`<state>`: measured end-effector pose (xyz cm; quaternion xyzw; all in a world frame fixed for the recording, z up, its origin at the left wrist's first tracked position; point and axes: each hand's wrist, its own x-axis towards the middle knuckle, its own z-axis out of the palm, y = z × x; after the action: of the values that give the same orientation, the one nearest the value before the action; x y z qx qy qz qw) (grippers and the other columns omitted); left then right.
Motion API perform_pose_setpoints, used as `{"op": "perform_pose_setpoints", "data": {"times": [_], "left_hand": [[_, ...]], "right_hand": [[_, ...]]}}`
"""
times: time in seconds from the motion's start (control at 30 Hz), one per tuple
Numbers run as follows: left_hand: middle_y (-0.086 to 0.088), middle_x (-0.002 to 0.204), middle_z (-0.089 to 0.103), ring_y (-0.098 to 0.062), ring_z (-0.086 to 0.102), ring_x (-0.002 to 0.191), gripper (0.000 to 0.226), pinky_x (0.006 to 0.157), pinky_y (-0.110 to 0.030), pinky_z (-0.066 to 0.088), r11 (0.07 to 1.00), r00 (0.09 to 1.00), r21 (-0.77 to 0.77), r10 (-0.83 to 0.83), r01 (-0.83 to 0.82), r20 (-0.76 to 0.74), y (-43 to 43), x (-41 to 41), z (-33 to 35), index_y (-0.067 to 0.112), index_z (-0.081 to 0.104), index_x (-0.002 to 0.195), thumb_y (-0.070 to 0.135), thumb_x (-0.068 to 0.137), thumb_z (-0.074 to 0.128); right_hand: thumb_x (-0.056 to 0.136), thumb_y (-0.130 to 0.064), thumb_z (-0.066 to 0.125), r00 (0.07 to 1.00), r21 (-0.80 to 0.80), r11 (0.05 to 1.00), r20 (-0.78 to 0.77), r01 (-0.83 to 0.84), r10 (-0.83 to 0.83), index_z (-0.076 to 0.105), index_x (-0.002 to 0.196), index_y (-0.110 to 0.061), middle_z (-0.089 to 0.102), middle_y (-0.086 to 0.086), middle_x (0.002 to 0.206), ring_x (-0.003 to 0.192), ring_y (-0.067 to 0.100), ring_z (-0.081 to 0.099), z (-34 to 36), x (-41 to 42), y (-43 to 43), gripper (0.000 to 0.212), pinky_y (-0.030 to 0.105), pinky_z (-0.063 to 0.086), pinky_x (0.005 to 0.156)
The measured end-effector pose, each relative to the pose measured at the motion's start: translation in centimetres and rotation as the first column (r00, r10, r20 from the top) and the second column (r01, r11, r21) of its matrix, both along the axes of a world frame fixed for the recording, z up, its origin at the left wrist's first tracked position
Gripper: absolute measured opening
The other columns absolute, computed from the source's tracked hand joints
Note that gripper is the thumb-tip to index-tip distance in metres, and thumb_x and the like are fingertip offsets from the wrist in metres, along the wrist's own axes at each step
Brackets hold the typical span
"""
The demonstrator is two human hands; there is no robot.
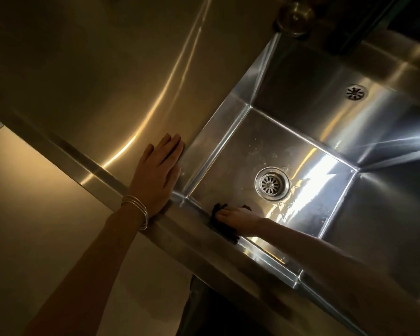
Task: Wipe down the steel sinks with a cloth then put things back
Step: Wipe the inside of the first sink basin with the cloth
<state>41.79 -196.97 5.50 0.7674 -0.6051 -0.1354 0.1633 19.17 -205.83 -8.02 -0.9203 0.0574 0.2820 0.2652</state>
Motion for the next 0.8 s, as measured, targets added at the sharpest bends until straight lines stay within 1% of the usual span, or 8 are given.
{"op": "perform_pose_setpoints", "data": {"times": [0.1, 0.13, 0.2, 0.3, 0.43, 0.53, 0.67, 0.8], "left_hand": [[-0.014, 0.147, 0.035, -0.026, 0.022, 0.139, 0.050, 0.114, -0.046, 0.018, 0.998, 0.998, -0.029, -0.059, 0.059, 0.012, 0.4, -0.5, 0.6, 0.001, 0.039, 0.138, 0.023, 0.093, 0.034], [-0.016, 0.144, 0.040, -0.029, 0.027, 0.137, 0.048, 0.113, -0.047, 0.022, 0.994, 0.995, -0.041, -0.101, 0.102, 0.025, 0.6, -0.8, 0.8, -0.001, 0.045, 0.133, 0.021, 0.091, 0.036], [-0.017, 0.134, 0.053, -0.030, 0.040, 0.131, 0.044, 0.111, -0.044, 0.028, 0.977, 0.977, -0.057, -0.203, 0.207, 0.060, 1.0, -2.0, 1.3, -0.002, 0.058, 0.122, 0.018, 0.089, 0.037], [-0.015, 0.114, 0.066, -0.030, 0.057, 0.116, 0.041, 0.106, -0.046, 0.034, 0.970, 0.967, -0.021, -0.241, 0.243, 0.085, 1.3, -4.6, 1.9, -0.001, 0.067, 0.107, 0.021, 0.087, 0.039], [-0.011, 0.109, 0.068, -0.029, 0.060, 0.112, 0.046, 0.098, -0.054, 0.044, 0.970, 0.975, 0.115, -0.219, 0.214, 0.036, 2.2, -7.0, 1.2, 0.003, 0.068, 0.108, 0.030, 0.089, 0.036], [-0.007, 0.103, 0.071, -0.025, 0.064, 0.106, 0.046, 0.100, -0.053, 0.040, 0.961, 0.970, 0.183, -0.226, 0.207, 0.092, 2.8, -8.6, 0.8, 0.009, 0.070, 0.103, 0.034, 0.088, 0.035], [-0.002, 0.094, 0.073, -0.019, 0.067, 0.093, 0.053, 0.106, -0.047, 0.035, 0.953, 0.981, 0.264, -0.175, 0.148, 0.083, 2.3, -10.4, 1.5, 0.016, 0.072, 0.100, 0.042, 0.087, 0.028], [-0.001, 0.060, 0.066, -0.020, 0.060, 0.057, 0.047, 0.091, -0.045, 0.048, 0.964, 0.978, 0.228, -0.168, 0.137, 0.121, 2.0, -10.8, 1.6, 0.018, 0.071, 0.071, 0.041, 0.087, 0.034]], "right_hand": [[0.083, -0.011, 0.066, 0.952, 0.018, 0.999, 0.305, -0.028, 0.021, 0.055, 0.122, -0.011, 0.054, 0.010, 0.132, 0.126, 0.025, 0.046, 4.7, -2.1, -0.1, 0.041, 0.034, 0.044, 0.098], [0.081, -0.013, 0.067, 0.902, -0.006, 0.999, 0.428, -0.050, 0.048, 0.057, 0.115, -0.012, 0.058, 0.009, 0.127, 0.122, 0.025, 0.049, 6.5, -3.2, -0.1, 0.035, 0.028, 0.042, 0.094], [0.082, -0.020, 0.061, 0.831, -0.050, 0.997, 0.551, -0.060, 0.078, 0.055, 0.110, -0.015, 0.058, 0.007, 0.125, 0.120, 0.024, 0.050, 9.5, -5.9, -0.2, 0.030, 0.025, 0.038, 0.094], [0.086, -0.019, 0.060, 0.854, -0.002, 1.000, 0.520, -0.003, 0.003, 0.056, 0.112, -0.013, 0.058, 0.008, 0.126, 0.120, 0.024, 0.051, 8.9, -7.4, 0.2, 0.027, 0.025, 0.041, 0.095], [0.091, -0.009, 0.054, 0.989, 0.049, 0.998, 0.139, 0.050, -0.057, 0.049, 0.133, -0.008, 0.048, 0.010, 0.139, 0.130, 0.026, 0.041, 1.3, -4.2, 0.4, 0.043, 0.037, 0.040, 0.104], [0.095, -0.011, 0.047, 0.998, 0.023, 0.999, 0.045, 0.047, -0.048, 0.042, 0.139, -0.014, 0.043, 0.007, 0.144, 0.132, 0.026, 0.039, -2.0, -2.6, 0.2, 0.045, 0.038, 0.039, 0.100], [0.092, -0.010, 0.053, 0.988, 0.030, 0.998, 0.145, 0.056, -0.060, 0.045, 0.137, -0.012, 0.043, 0.007, 0.144, 0.135, 0.025, 0.035, 0.8, -4.8, 0.4, 0.046, 0.038, 0.040, 0.105], [0.072, -0.011, 0.076, 0.892, 0.110, 0.993, 0.452, -0.029, -0.024, 0.057, 0.117, -0.012, 0.060, 0.009, 0.125, 0.120, 0.027, 0.054, 5.8, -10.4, 0.4, 0.049, 0.032, 0.051, 0.088]]}}
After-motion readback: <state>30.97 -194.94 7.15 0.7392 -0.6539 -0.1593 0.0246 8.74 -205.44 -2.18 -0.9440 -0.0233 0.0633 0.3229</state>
